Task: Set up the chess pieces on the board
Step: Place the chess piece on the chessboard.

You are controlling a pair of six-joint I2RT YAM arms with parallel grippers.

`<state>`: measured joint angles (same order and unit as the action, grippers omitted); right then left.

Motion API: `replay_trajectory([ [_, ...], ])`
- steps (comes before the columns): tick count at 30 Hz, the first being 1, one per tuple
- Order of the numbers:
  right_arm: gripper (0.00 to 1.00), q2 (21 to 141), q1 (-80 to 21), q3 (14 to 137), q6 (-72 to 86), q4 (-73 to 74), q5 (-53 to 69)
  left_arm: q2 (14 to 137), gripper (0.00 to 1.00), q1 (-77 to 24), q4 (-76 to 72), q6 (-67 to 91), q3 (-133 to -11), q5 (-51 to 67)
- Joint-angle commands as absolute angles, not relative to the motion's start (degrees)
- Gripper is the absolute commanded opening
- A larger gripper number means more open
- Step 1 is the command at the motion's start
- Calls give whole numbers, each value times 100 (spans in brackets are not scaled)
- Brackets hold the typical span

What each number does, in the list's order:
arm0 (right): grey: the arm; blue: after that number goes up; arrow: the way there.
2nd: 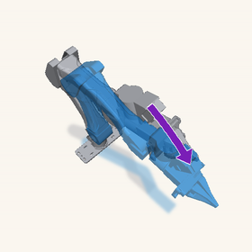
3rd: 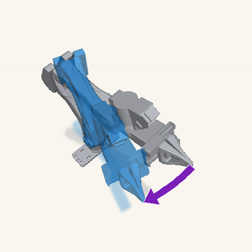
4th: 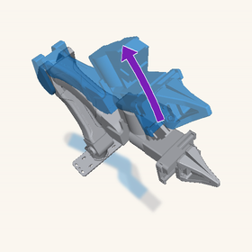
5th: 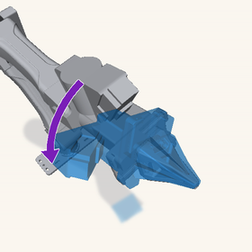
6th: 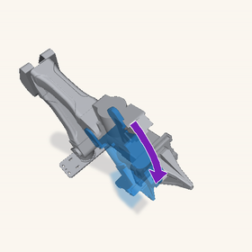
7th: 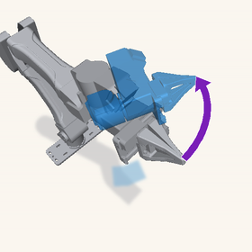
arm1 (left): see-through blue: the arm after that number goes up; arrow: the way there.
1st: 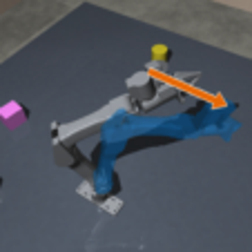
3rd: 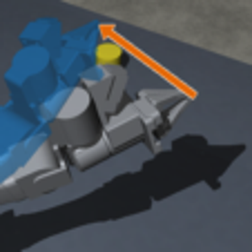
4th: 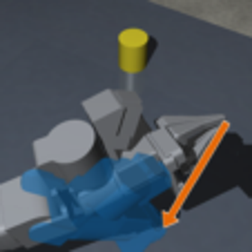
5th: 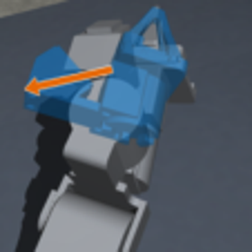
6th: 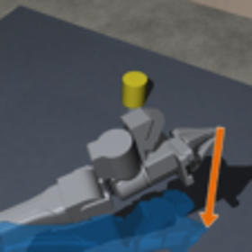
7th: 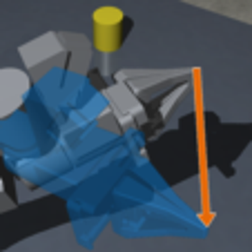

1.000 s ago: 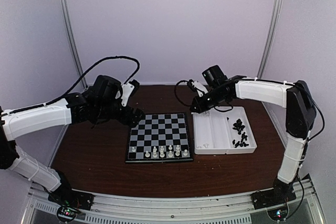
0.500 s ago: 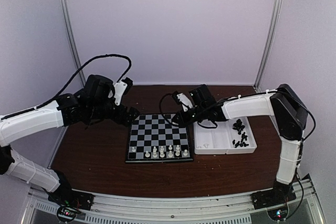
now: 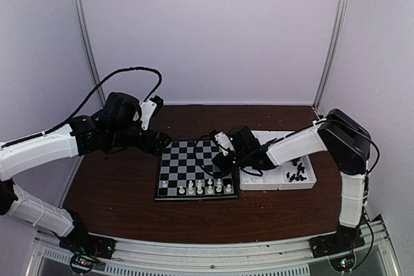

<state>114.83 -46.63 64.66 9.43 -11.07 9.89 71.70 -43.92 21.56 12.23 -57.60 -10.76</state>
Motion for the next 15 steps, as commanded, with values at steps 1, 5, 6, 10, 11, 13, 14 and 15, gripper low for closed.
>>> replay_trajectory([
  [1,15,11569,-4712,6350,981,-1508,646,7222,98,-4351,2163,1203,-5887,-1136],
  [5,23,11445,-4744,6229,896,-1527,534,7233,98,-4351,2159,1202,-5884,-1152],
  [6,23,11405,-4741,6223,884,-1502,527,7229,98,-4351,2167,1204,-5881,-1145],
  [10,26,11211,-4750,6228,851,-1363,485,7216,98,-4351,2171,1216,-5888,-1138],
  [11,27,11166,-4744,6254,864,-1291,475,7216,98,-4351,2173,1221,-5889,-1134],
  [13,29,11077,-4738,6339,908,-1091,454,7203,98,-4351,2183,1230,-5889,-1130],
  [14,29,11037,-4737,6393,932,-971,448,7194,98,-4351,2182,1237,-5889,-1132],
  [15,30,10986,-4737,6455,979,-836,437,7186,98,-4351,2199,1238,-5889,-1129],
])
